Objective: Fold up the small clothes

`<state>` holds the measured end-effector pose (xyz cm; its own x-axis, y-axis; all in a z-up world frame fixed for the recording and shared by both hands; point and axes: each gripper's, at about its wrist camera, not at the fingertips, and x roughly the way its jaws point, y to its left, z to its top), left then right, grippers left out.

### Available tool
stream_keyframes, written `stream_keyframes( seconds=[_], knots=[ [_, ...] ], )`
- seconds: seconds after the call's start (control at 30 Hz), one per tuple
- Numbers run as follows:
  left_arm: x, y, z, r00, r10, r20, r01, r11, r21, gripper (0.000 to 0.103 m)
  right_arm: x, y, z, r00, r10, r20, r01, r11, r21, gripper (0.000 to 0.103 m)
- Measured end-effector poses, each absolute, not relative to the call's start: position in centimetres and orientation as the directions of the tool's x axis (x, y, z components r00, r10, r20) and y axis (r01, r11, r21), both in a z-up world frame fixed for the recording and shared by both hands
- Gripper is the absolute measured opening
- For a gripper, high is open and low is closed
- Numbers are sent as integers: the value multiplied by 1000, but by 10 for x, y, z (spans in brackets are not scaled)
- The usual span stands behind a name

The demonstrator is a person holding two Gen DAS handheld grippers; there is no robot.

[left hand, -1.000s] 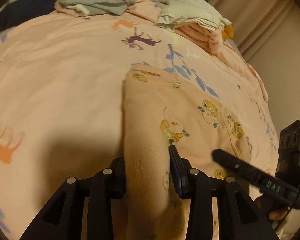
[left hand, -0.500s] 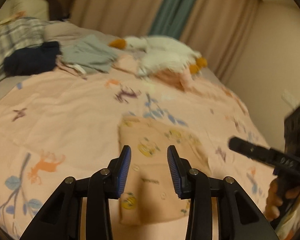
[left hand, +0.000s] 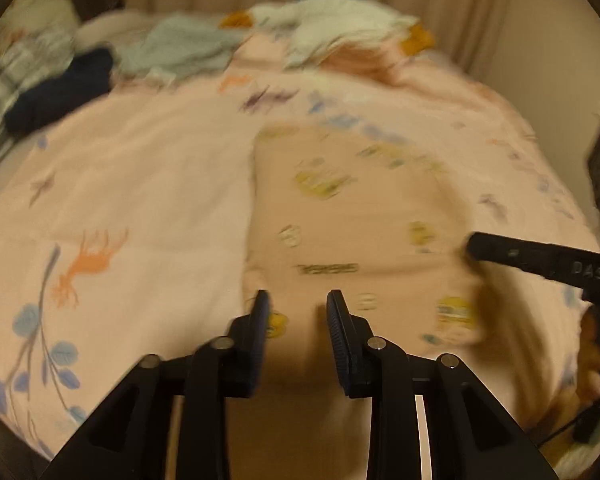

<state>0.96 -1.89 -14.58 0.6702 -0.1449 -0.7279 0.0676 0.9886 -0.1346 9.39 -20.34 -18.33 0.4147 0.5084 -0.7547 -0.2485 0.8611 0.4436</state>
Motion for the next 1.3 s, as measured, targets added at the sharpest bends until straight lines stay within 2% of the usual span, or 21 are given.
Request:
stream_keyframes(
  seconds=[0.07,0.13,0.17,0.2,0.27,0.37,0.43,0.53,0.57,0.6,0.67,0.73,0.8,0.87,0.9,0.93,1.0,1.03,1.1,1.23,1.3],
  knots=[
    [6,-23,-142,686,-192,-702,122,981,-149,30,79,-192,-173,407,554,-727,-348,829,437,9],
    [14,-28,-161,614,-181,-768,118,983,-138,30,71,-184,-185,391,520,-760,-374,844,385,7],
    [23,-28,-179,548,-167,-820,96,986,-136,30,70,-180,-200,370,480,-796,-366,862,350,2],
    [24,-25,-184,550,-172,-817,86,985,-149,30,71,-180,-217,343,453,-823,-342,876,339,0],
    [20,-21,-179,569,-188,-801,94,982,-163,30,73,-195,-224,349,522,-778,-312,848,429,0],
    [9,-16,-180,569,-188,-801,109,982,-153,30,72,-202,-215,343,497,-797,-320,860,398,0],
    [-2,-12,-180,598,-216,-772,139,976,-165,30,68,-205,-216,352,462,-814,-316,877,361,0],
    [-9,-3,-164,640,-263,-722,157,964,-213,30,72,-215,-209,317,493,-810,-286,864,414,0],
    [-11,-1,-154,667,-294,-685,175,955,-239,30,72,-217,-200,334,505,-796,-290,859,423,4],
    [-13,3,-140,715,-338,-612,200,938,-285,30,68,-220,-188,374,517,-770,-301,853,426,10],
    [-5,11,-128,762,-369,-533,210,918,-335,30,68,-226,-166,455,539,-709,-323,842,433,10],
    [20,16,-129,767,-345,-542,167,922,-350,30,83,-226,-155,501,568,-652,-340,823,456,12],
    [50,22,-146,740,-321,-592,104,923,-371,30,105,-222,-162,492,585,-645,-317,810,493,12],
    [69,29,-168,706,-302,-641,51,924,-380,30,125,-223,-184,469,541,-698,-238,839,489,7],
    [75,34,-180,682,-306,-664,31,920,-392,34,134,-225,-199,455,466,-759,-162,881,444,4],
    [78,39,-186,671,-333,-662,32,906,-423,38,140,-228,-211,435,419,-797,-112,904,414,13],
    [80,50,-186,664,-382,-642,42,877,-478,39,144,-242,-226,408,422,-810,-70,899,433,3],
    [81,54,-183,662,-392,-639,47,873,-486,39,146,-250,-226,401,465,-789,-61,873,483,11],
    [82,55,-175,679,-362,-639,42,888,-459,40,147,-259,-218,413,545,-730,-58,816,576,12],
    [78,44,-157,744,-275,-609,47,931,-363,39,158,-245,-182,500,511,-699,-126,842,525,12],
    [81,49,-154,745,-345,-571,79,895,-438,39,172,-233,-172,503,537,-677,-159,828,538,12]
  ],
)
